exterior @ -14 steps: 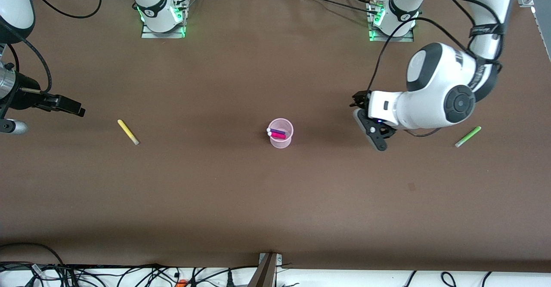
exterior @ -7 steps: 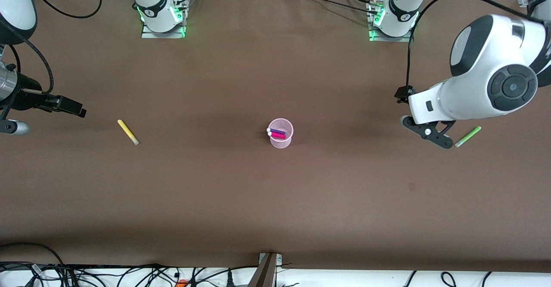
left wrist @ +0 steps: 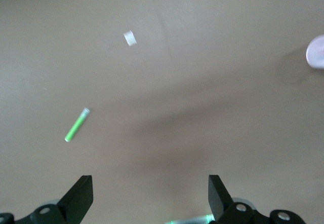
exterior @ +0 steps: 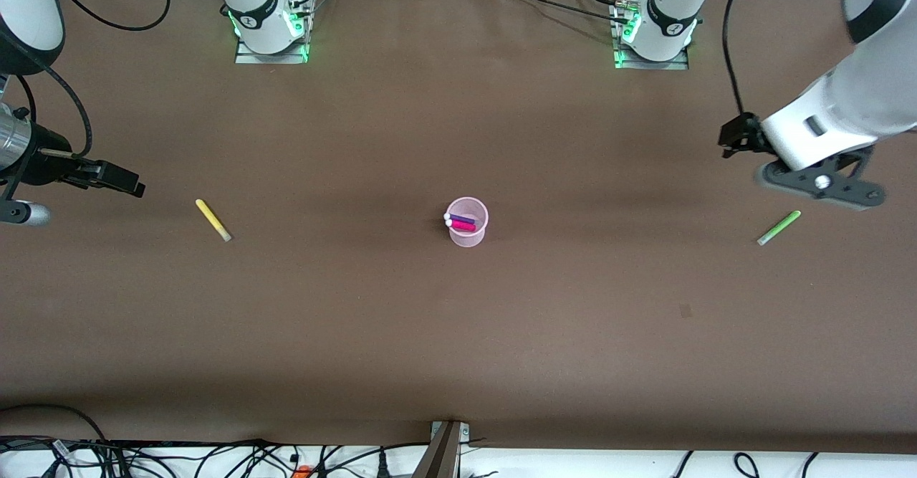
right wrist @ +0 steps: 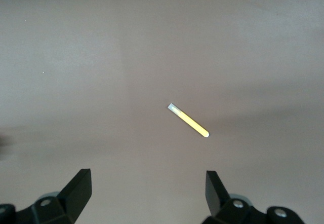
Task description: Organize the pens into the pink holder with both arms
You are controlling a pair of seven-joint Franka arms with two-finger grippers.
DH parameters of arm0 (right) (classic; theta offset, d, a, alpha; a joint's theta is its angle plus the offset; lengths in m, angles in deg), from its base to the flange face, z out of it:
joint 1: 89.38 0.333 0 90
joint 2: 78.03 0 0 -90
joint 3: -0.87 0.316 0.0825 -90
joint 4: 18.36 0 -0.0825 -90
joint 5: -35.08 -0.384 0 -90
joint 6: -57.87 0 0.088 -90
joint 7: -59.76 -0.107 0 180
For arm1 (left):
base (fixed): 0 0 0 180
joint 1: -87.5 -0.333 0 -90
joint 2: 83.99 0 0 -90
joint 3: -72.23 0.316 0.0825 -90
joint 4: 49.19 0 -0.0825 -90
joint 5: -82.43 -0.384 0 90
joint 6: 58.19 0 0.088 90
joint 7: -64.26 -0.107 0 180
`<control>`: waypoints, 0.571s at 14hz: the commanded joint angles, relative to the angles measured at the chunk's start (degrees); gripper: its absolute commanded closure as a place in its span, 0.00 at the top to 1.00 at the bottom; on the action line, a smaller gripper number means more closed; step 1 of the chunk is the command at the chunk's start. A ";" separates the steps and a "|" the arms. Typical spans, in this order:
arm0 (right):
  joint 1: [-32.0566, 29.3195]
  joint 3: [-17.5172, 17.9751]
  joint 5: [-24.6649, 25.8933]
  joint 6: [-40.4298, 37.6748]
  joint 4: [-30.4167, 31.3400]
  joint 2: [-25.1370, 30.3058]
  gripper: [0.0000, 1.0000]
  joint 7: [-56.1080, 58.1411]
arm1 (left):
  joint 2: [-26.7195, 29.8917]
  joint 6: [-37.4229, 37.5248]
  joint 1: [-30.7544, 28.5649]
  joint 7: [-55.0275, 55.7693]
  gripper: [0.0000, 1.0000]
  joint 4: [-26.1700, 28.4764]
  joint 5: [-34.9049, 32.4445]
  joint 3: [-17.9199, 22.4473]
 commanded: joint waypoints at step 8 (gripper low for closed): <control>1.36 -0.48 0.56 0.78 0.99 0.67 1.00 -0.65 | 16.59 -15.48 -6.53 4.29 1.00 24.14 0.12 -0.51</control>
